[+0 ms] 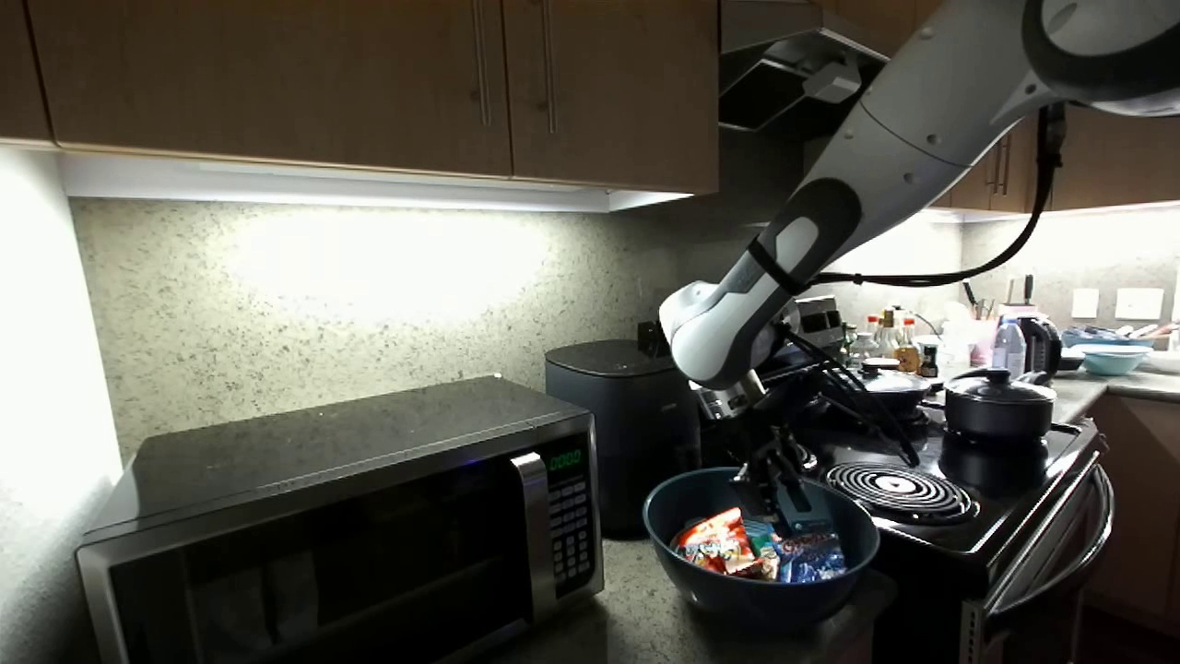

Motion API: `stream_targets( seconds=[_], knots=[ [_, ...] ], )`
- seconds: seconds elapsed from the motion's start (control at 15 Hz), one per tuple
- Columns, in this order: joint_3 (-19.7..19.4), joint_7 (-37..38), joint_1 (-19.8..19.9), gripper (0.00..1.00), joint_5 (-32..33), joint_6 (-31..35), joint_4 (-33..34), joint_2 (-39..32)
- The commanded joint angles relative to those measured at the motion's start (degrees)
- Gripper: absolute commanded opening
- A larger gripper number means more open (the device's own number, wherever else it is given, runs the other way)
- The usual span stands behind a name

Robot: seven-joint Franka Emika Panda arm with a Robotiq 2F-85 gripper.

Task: Remove the wrappers from the bowl

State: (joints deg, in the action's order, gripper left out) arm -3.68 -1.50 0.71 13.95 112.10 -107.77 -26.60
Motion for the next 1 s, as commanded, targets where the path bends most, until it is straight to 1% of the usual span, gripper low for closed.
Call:
stream_targets(
  seconds=[0.0,0.2,0.33,0.4,0.53,0.6,0.67,0.73,0.8,0.87,0.93],
  knots=[
    [-0.24,0.59,-0.19,0.34,0.96,-2.60,2.43,-1.13],
    [-0.22,1.16,0.03,0.13,-0.15,-5.30,2.67,-0.13],
    [-0.44,2.30,0.07,0.02,-0.47,-7.22,1.66,1.41],
    [-0.56,3.20,0.21,0.01,-0.92,-7.91,1.27,1.99],
    [-0.87,4.77,0.42,0.00,-1.27,-8.44,0.19,3.47],
    [-1.04,5.37,0.37,0.26,-0.74,-7.56,-0.47,4.23],
    [-1.30,6.22,0.14,0.26,0.08,-6.71,-1.03,4.94],
    [-0.83,4.31,0.39,0.05,-0.22,-7.65,2.24,1.56],
    [-0.94,4.61,0.40,0.11,-0.21,-7.64,2.02,2.13],
    [-0.98,4.74,0.41,0.44,-0.21,-7.64,1.82,2.58],
    [-0.73,3.55,0.61,0.51,-0.60,-8.29,2.49,1.92]
  ],
)
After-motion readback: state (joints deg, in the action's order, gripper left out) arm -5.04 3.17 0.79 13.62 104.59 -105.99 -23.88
